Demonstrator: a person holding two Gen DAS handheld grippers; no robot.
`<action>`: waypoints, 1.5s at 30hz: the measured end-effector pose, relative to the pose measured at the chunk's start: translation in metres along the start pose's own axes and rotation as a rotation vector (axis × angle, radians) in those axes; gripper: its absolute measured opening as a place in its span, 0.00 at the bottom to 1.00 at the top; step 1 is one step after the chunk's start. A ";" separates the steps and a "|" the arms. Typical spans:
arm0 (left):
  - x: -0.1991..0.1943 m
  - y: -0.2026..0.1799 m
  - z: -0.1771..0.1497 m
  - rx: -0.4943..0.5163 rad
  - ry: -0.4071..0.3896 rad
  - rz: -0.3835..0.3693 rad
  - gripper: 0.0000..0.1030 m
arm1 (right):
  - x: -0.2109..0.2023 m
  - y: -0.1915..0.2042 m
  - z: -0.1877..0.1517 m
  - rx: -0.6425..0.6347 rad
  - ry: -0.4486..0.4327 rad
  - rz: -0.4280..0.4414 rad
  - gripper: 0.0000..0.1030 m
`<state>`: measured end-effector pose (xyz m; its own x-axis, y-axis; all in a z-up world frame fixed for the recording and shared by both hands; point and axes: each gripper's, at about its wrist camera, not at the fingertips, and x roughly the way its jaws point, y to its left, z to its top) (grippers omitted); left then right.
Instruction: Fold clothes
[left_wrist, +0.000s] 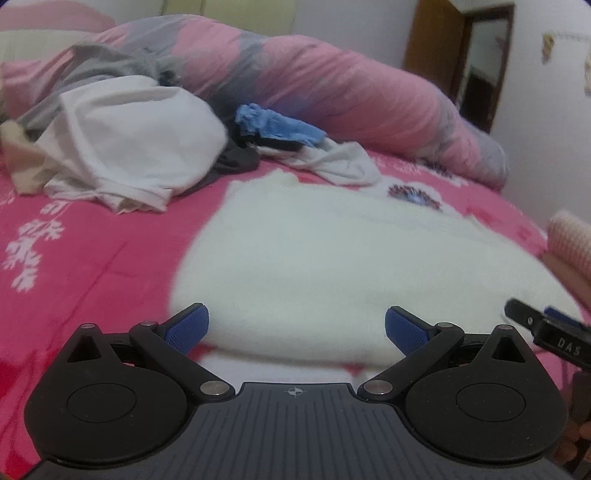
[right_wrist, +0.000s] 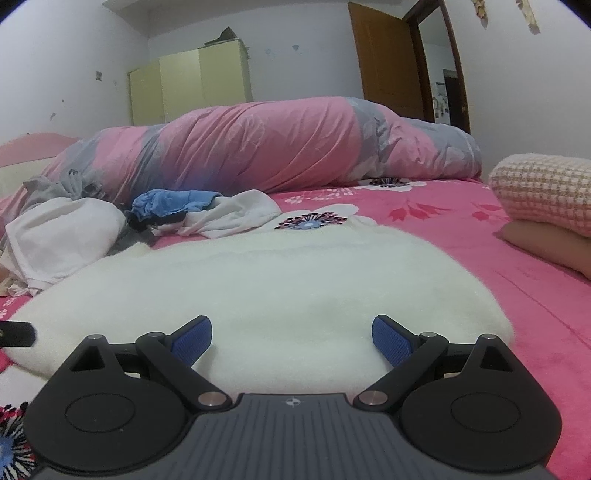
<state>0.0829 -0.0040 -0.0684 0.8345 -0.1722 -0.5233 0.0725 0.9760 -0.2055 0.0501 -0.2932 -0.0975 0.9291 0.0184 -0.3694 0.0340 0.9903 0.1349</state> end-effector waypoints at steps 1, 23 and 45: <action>-0.002 0.006 0.000 -0.022 -0.004 -0.003 1.00 | 0.000 -0.001 0.000 0.008 -0.001 -0.004 0.93; -0.018 0.122 0.010 -0.342 -0.034 0.004 0.71 | -0.038 0.119 -0.004 -0.396 -0.058 0.229 0.85; -0.030 0.161 0.007 -0.462 -0.023 -0.107 0.67 | 0.024 0.278 -0.064 -1.050 -0.080 0.235 0.13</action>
<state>0.0732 0.1589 -0.0798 0.8478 -0.2602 -0.4620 -0.0875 0.7906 -0.6060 0.0586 -0.0091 -0.1276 0.8938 0.2525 -0.3706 -0.4460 0.5871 -0.6756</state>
